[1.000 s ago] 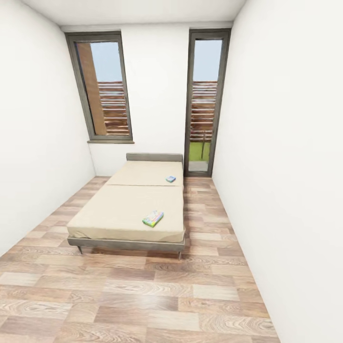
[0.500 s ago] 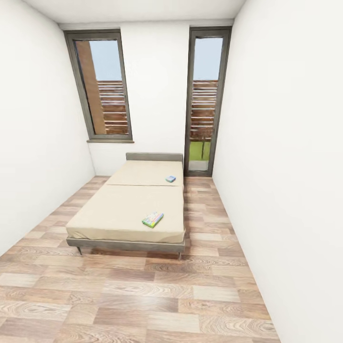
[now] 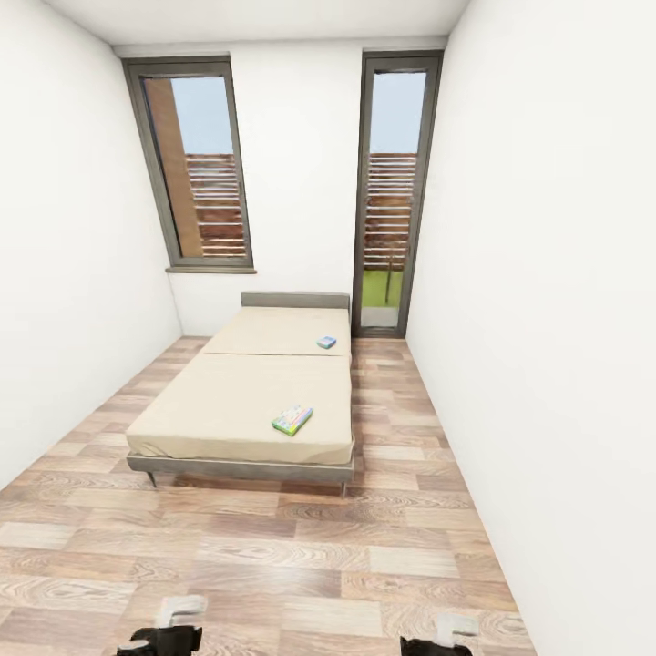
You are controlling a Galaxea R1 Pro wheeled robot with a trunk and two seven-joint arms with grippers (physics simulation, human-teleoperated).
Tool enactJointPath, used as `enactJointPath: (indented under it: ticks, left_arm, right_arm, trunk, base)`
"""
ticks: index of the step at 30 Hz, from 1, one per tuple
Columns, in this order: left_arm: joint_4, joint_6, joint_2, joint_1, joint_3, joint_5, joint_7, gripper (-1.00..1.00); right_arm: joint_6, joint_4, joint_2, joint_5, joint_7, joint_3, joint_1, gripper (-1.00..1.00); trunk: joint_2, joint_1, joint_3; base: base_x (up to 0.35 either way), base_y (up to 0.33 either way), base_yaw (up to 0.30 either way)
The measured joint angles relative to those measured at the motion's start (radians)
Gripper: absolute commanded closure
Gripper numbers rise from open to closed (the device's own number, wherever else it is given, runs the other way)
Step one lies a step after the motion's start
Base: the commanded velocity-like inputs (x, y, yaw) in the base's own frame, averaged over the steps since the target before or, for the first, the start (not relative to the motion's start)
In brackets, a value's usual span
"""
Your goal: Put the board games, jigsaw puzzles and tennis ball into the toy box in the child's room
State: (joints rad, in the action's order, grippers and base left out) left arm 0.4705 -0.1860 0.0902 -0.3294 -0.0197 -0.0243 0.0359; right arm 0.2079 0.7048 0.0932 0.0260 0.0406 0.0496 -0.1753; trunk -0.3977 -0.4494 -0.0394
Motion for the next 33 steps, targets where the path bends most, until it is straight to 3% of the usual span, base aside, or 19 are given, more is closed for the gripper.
enactJointPath:
  ticks: [3, 8, 12, 13, 18, 20, 33]
  left_arm:
    - [0.136, -0.169, 0.000, -0.027, -0.029, -0.020, -0.036, -1.00]
    - [0.257, -0.259, 0.000, -0.069, -0.046, -0.036, -0.096, -1.00]
    - [0.349, -0.284, 0.007, -0.088, -0.052, -0.037, -0.175, -1.00]
    - [0.370, -0.290, 0.014, -0.091, -0.055, -0.038, -0.220, -1.00]
    - [0.402, -0.302, 0.032, -0.095, -0.065, -0.034, -0.369, -1.00]
    - [0.406, -0.302, 0.037, -0.096, -0.067, -0.031, -0.399, -1.00]
    - [0.409, -0.307, 0.123, -0.096, -0.080, -0.032, -0.438, -1.00]
  right_arm:
    - [0.089, 0.080, -0.001, 0.025, 0.001, 0.077, -0.018, -1.00]
    - [0.063, 0.087, -0.003, 0.033, 0.000, 0.138, -0.025, -1.00]
    - [0.003, 0.079, -0.004, 0.037, 0.002, 0.149, -0.025, -1.00]
    - [-0.011, 0.077, -0.004, 0.036, 0.003, 0.151, -0.024, -1.00]
    - [-0.031, 0.072, 0.001, 0.029, 0.005, 0.153, -0.022, -1.00]
    - [-0.036, 0.069, 0.005, 0.028, 0.006, 0.153, -0.022, -1.00]
    - [-0.111, -0.050, 0.011, 0.024, 0.007, 0.150, -0.022, -1.00]
  trunk:
    - [0.000, 0.000, 0.000]
    - [0.000, 0.000, 0.000]
    - [0.000, 0.000, 0.000]
    - [0.000, 0.000, 0.000]
    - [0.000, 0.000, 0.000]
    - [0.000, 0.000, 0.000]
    - [0.000, 0.001, 0.000]
  base:
    - [0.000, 0.000, 0.000]
    - [0.000, 0.000, 0.000]
    - [0.000, 0.000, 0.000]
    - [0.000, 0.000, 0.000]
    - [0.001, 0.000, 0.000]
    - [0.071, 0.000, 0.000]
    - [0.271, 0.098, 0.000]
